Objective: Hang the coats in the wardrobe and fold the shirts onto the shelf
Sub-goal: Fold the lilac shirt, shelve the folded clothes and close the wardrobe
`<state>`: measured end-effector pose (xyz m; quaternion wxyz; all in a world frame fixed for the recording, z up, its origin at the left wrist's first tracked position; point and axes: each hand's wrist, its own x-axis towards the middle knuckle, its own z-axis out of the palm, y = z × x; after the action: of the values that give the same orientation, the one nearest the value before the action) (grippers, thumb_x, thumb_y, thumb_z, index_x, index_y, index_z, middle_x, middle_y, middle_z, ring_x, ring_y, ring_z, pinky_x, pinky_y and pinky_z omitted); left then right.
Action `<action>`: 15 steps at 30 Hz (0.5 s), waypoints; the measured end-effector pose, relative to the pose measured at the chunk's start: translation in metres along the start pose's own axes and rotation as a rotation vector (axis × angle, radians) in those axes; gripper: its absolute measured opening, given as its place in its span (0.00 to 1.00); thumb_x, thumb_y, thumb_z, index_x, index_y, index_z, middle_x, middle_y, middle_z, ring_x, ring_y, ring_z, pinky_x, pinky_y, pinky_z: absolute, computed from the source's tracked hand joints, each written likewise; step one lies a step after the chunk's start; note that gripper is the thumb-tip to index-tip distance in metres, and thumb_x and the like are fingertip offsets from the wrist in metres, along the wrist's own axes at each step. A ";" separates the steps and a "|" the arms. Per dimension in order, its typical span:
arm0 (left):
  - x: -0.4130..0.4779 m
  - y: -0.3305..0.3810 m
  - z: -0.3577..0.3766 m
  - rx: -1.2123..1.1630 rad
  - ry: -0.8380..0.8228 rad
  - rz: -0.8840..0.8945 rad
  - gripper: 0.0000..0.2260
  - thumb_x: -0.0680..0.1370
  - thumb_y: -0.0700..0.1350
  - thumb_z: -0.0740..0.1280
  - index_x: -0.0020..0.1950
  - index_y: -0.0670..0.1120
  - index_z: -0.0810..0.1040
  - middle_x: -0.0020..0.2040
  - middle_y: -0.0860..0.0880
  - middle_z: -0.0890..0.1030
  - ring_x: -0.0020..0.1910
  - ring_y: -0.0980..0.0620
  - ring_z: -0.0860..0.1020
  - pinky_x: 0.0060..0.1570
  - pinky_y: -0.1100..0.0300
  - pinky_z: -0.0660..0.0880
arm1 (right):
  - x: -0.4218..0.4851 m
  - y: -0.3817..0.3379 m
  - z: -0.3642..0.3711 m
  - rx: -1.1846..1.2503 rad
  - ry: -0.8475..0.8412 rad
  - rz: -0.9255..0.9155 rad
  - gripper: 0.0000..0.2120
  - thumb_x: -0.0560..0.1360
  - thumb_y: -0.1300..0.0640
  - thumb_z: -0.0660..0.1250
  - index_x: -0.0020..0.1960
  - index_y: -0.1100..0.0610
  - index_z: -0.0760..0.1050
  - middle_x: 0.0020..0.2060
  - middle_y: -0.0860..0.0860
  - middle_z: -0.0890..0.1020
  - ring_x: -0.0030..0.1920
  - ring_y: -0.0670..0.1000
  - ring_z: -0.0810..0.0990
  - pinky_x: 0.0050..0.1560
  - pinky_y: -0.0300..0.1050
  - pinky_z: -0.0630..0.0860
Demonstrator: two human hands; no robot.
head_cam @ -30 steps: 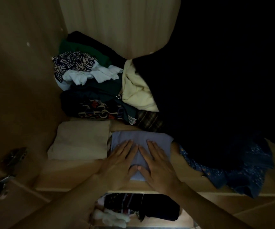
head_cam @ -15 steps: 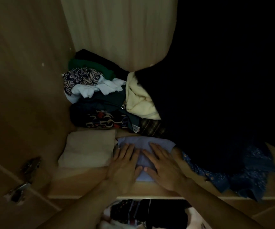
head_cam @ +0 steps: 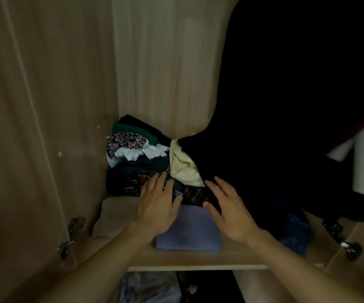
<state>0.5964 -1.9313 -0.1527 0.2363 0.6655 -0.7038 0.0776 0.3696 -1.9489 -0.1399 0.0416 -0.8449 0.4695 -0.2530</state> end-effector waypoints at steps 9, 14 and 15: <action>-0.040 0.017 -0.051 -0.003 0.056 -0.002 0.27 0.82 0.60 0.53 0.78 0.49 0.60 0.80 0.46 0.56 0.78 0.46 0.53 0.75 0.46 0.53 | -0.037 -0.031 -0.060 -0.027 0.092 -0.045 0.29 0.81 0.42 0.58 0.79 0.48 0.55 0.79 0.51 0.54 0.78 0.52 0.52 0.76 0.52 0.55; -0.070 0.046 -0.080 0.045 0.080 0.009 0.26 0.82 0.60 0.54 0.77 0.49 0.61 0.79 0.46 0.58 0.78 0.46 0.55 0.74 0.47 0.55 | -0.075 -0.037 -0.092 -0.031 0.115 -0.066 0.30 0.81 0.42 0.58 0.79 0.49 0.55 0.79 0.52 0.54 0.78 0.53 0.52 0.76 0.54 0.57; -0.077 0.054 -0.085 0.053 0.079 0.009 0.26 0.82 0.60 0.54 0.77 0.49 0.61 0.79 0.46 0.58 0.78 0.46 0.55 0.74 0.47 0.55 | -0.085 -0.036 -0.099 -0.032 0.121 -0.064 0.30 0.81 0.42 0.58 0.79 0.49 0.55 0.79 0.52 0.54 0.78 0.53 0.52 0.76 0.55 0.58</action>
<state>0.5636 -1.8203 -0.1002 0.2457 0.6646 -0.6947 0.1236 0.3148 -1.8429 -0.0759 -0.0086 -0.8433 0.4478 -0.2972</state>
